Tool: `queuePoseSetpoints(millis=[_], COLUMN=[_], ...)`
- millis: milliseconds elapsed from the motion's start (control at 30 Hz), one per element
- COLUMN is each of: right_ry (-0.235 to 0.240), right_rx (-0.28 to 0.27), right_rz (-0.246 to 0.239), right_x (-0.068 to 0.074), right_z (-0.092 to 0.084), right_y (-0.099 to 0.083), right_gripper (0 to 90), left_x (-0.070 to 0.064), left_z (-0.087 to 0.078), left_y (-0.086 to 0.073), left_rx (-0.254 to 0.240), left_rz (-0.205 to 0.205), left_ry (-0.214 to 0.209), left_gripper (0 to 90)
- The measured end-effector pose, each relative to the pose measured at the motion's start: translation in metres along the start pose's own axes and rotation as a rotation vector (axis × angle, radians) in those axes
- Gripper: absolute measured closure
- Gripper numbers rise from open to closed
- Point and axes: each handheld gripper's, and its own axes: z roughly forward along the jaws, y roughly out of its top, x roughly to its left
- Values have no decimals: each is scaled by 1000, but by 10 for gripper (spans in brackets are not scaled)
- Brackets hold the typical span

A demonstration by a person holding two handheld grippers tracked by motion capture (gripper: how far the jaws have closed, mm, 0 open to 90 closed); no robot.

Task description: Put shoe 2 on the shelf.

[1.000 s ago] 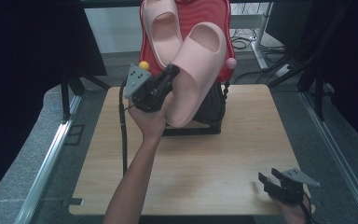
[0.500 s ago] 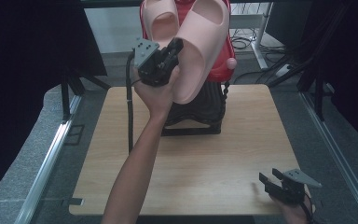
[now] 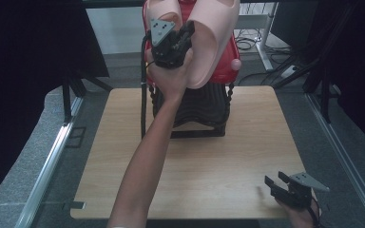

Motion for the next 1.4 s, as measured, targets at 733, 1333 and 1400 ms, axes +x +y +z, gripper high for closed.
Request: queuePoseSetpoints(millis=[733, 1333, 1400], right_ry=[3, 18, 15], right_rx=[-3, -17, -19], right_rz=[20, 34, 33], right_x=[-2, -3, -3], right_z=[-2, -7, -7], right_y=[0, 1, 1], right_gripper=[397, 394, 393], left_x=[-3, -3, -4], left_z=[53, 98, 99], left_y=[14, -7, -9], left_rx=[38, 137, 139], left_rz=[-24, -8, -9], left_ry=[64, 178, 180], left_gripper=[854, 850, 847])
